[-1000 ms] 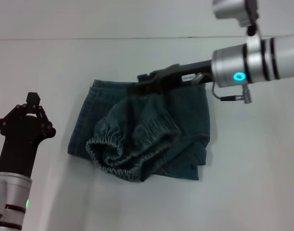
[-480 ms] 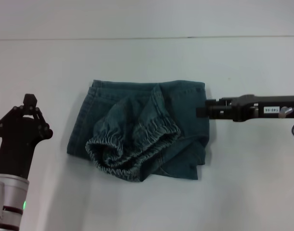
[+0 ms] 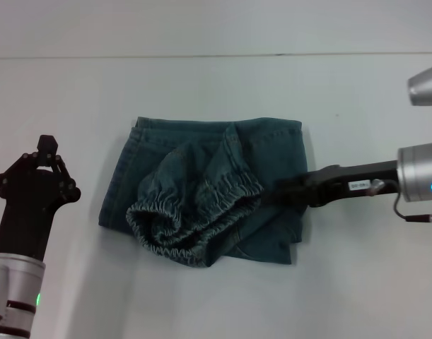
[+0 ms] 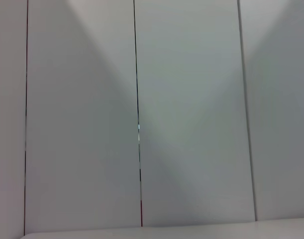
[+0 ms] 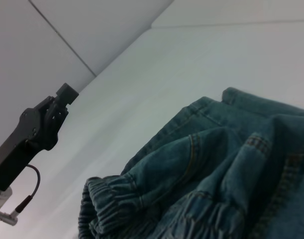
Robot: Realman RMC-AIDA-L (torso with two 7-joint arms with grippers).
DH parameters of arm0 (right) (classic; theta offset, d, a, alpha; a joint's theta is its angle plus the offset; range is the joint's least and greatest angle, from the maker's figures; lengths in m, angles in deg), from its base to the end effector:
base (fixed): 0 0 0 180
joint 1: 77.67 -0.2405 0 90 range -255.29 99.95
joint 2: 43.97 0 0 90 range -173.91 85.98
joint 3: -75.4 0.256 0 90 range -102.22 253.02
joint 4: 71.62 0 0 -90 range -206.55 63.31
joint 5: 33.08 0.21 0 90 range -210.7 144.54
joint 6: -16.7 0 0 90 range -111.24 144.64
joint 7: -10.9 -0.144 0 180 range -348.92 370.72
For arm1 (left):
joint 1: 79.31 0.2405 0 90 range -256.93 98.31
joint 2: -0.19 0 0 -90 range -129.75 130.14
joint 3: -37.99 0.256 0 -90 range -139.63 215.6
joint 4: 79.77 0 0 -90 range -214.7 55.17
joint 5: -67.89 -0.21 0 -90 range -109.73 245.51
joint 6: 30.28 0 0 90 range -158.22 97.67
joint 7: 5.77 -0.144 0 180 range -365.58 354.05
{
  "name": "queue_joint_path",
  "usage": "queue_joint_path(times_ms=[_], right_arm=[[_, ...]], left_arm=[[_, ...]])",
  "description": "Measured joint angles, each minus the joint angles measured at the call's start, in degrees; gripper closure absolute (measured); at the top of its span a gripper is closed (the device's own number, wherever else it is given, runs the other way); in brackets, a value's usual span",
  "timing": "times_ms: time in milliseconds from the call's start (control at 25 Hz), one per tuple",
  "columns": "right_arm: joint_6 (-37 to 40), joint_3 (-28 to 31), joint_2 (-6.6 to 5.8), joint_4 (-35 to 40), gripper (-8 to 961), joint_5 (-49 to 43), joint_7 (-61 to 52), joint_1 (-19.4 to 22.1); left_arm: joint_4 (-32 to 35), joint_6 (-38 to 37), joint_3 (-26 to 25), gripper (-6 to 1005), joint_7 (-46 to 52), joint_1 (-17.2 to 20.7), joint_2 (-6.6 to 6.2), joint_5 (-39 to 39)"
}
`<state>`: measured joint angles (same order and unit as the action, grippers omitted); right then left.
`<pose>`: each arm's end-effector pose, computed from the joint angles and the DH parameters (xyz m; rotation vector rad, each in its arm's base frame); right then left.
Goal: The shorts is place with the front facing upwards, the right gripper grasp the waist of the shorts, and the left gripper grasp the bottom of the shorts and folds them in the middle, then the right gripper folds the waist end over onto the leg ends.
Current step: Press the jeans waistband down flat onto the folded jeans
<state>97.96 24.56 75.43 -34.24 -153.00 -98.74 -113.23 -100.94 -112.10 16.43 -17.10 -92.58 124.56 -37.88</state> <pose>0.2423 0.3494 -0.0337 -2.7385 1.2132 0.4499 -0.2944 0.2456 -0.0675 -1.5101 -0.4643 -0.7300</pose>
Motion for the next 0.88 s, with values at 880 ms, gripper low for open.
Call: queue_joint_path(times_ms=[880], right_arm=[[-10.2, -3.4, 0.76, -11.4, 340, 4.2, -1.0, -13.7]], left_arm=[[0.4, -0.2, -2.5, 998, 0.1, 0.6, -0.09, 0.3]])
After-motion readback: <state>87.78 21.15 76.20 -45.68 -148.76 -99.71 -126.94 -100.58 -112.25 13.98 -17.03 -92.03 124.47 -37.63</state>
